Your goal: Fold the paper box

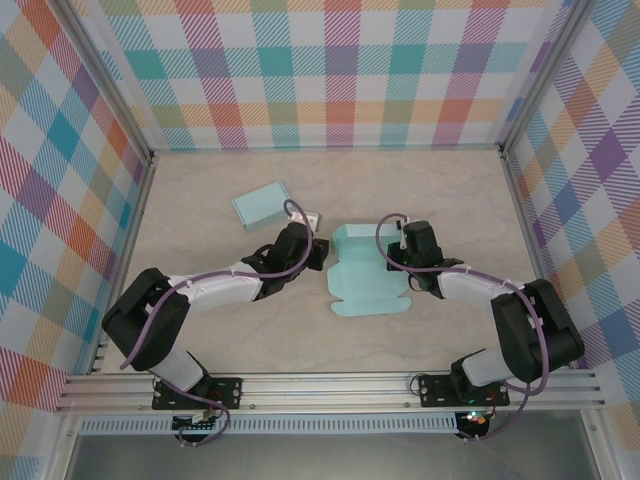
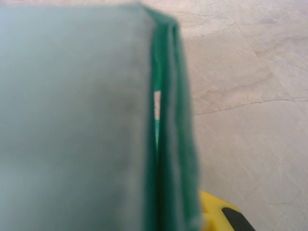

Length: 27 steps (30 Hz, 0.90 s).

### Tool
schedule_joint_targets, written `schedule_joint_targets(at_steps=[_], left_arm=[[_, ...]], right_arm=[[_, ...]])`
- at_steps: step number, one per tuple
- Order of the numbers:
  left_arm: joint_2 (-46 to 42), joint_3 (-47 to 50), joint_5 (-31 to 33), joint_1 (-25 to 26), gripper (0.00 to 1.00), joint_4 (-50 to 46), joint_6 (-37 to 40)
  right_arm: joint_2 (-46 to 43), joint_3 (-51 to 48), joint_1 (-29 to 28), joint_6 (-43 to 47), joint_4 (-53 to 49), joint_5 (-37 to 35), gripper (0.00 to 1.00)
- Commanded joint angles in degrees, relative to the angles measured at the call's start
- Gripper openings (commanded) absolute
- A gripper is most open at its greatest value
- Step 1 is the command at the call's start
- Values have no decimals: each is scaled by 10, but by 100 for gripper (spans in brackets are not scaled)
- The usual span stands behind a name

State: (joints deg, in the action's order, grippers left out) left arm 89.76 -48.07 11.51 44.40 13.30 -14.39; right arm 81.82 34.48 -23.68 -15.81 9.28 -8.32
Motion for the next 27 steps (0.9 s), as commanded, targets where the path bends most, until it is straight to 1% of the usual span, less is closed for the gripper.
schedule_joint_targets(at_steps=[1,7,11,15,21,24,27], left_arm=[[3,-13,-27,21,29,10,19],[5,-5,-57,32,30,23,39],[12,-11,-89,37,33,39,66],[10,-16,-102,43,34,40,87],[-11,-4,-88,44,36,1,120],[-18,1,-82,45,38,-18,149],[-11,-7,-55,44,38,-32,173]], right_arm=[[-2,5,-3,-1,13,8,0],[-3,4,-3,-1,13,7,0],[-1,4,-3,0,13,8,0],[-2,5,-3,0,12,5,0],[-2,4,-3,-2,14,6,0],[-2,3,-3,-2,14,6,0],[-2,4,-3,-3,14,6,0]])
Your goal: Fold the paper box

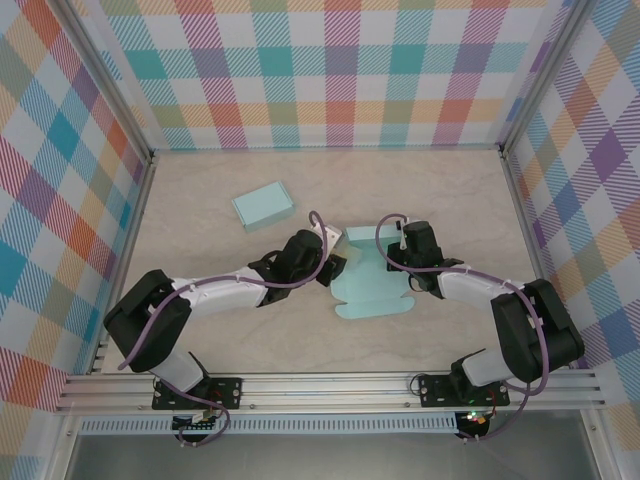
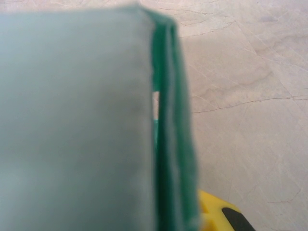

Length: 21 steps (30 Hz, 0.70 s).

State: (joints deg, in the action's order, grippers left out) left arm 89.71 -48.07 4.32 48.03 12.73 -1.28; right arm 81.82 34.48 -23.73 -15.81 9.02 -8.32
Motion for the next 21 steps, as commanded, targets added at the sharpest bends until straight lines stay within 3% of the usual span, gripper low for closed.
schedule_joint_targets(at_steps=[1,7,13,21], left_arm=[[-6,-15,22,8,39,-35,49],[15,-50,34,8,40,-54,87],[35,-67,46,8,40,-14,95],[60,-69,158,14,35,71,85]], right_arm=[[-2,4,-3,-3,16,7,0],[-4,2,-3,-3,15,5,0],[-2,4,-3,-3,16,8,0],[-20,-12,-4,-2,28,18,0]])
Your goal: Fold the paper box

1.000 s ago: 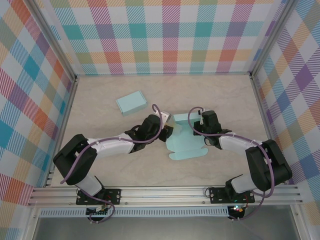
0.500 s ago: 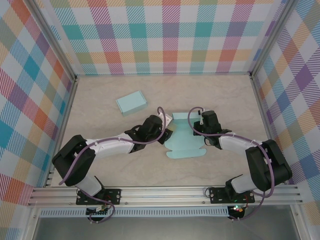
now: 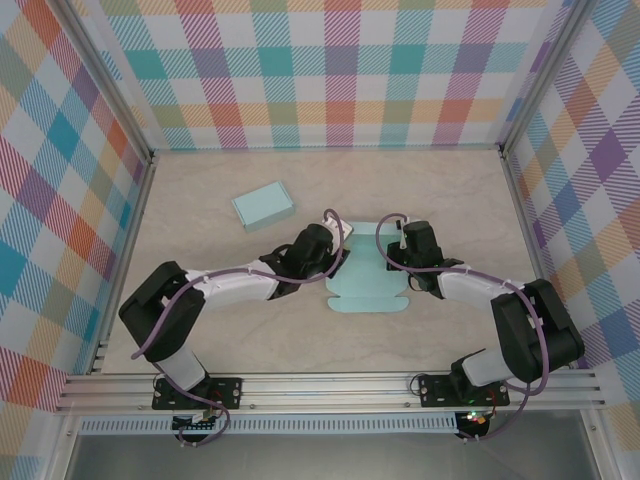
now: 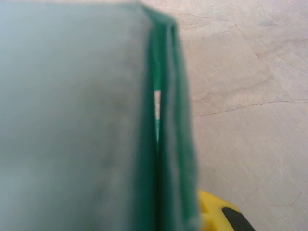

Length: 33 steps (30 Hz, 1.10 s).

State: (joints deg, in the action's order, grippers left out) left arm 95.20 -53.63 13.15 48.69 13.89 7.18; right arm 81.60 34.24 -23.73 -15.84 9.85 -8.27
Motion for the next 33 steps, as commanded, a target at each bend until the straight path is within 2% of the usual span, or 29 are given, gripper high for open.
schedule_joint_targets(at_steps=[1,9,18,25,33], left_arm=[[7,-12,90,8,32,71,-2],[32,-8,217,29,19,143,-15],[52,-32,356,39,12,156,-50],[51,-36,432,36,8,154,-86],[16,-25,475,-12,9,53,-227]], right_arm=[[-19,-11,-5,-4,19,20,0],[-10,13,-37,-47,-12,-3,0],[-28,36,-133,-135,-43,-113,0],[-11,43,-182,-197,-52,-107,0],[4,65,-224,-209,-53,-121,0]])
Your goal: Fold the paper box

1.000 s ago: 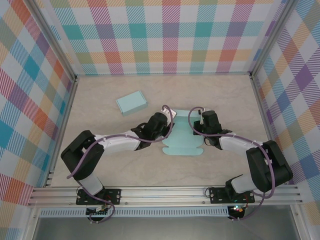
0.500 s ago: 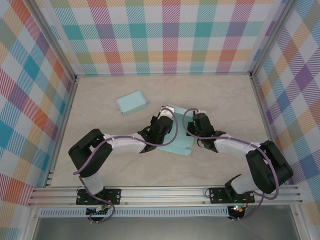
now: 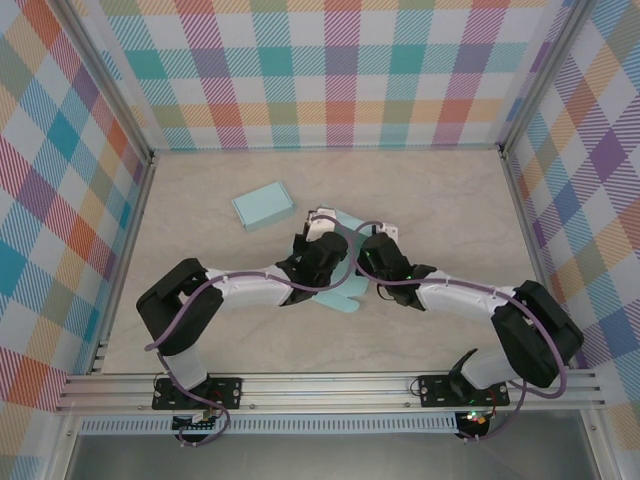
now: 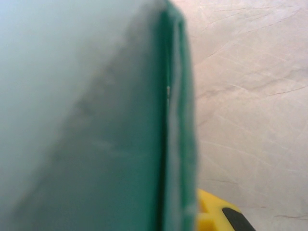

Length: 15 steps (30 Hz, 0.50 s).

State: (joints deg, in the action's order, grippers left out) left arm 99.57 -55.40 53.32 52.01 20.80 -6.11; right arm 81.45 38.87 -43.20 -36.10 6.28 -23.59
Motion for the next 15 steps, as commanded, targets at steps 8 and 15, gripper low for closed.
schedule_joint_targets(at_steps=[8,15], left_arm=[[-68,13,88,-67,16,-55,-144],[-145,68,-105,-62,31,-39,-138]], right_arm=[[53,67,-43,-31,-38,36,0],[76,118,-43,-37,-107,14,0]])
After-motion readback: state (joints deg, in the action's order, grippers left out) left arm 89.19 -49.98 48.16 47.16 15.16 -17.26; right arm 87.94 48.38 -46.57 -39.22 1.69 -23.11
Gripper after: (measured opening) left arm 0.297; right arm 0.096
